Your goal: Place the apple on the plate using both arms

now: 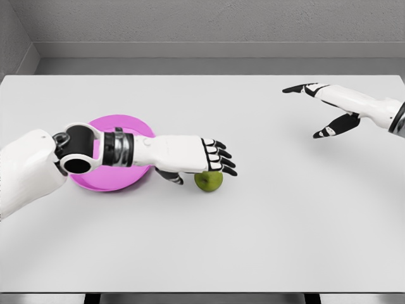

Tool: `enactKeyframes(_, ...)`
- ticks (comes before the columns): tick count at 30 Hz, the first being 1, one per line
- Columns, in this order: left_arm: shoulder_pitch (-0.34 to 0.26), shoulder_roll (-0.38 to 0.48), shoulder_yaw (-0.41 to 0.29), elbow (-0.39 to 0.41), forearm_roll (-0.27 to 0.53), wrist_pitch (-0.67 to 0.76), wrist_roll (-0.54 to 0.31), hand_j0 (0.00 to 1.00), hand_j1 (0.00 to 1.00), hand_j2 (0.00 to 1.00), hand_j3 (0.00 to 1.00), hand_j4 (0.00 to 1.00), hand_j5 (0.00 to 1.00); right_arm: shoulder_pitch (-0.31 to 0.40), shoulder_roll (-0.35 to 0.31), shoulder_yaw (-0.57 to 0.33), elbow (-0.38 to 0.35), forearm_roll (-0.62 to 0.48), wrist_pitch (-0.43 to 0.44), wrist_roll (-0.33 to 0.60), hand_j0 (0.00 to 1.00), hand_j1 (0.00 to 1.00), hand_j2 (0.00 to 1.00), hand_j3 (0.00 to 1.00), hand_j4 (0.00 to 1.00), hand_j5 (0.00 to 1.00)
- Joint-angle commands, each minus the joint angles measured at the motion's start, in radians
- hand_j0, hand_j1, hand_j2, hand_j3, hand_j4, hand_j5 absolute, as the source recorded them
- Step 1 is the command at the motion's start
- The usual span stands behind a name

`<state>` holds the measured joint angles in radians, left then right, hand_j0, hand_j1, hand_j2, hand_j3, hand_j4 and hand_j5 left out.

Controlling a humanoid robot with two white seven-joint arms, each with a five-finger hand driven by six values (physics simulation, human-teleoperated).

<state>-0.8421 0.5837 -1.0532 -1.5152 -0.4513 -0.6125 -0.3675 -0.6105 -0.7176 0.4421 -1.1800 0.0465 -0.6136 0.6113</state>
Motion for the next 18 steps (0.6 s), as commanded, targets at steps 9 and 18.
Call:
enactKeyframes(9,-0.012,-0.076,-0.011,0.115,-0.033,0.002,-0.002,1.00,1.00,1.00,1.00,1.00,1.00,0.000,0.007,0.003,-0.006,-0.002,0.003,0.000,1.00,1.00,1.00,1.00,1.00,1.00)
enactKeyframes(18,-0.025,-0.076,-0.068,0.112,-0.035,0.002,-0.002,0.91,0.91,0.91,0.91,0.91,0.91,0.002,0.007,0.004,-0.007,-0.001,0.003,0.000,1.00,1.00,1.00,1.00,1.00,1.00)
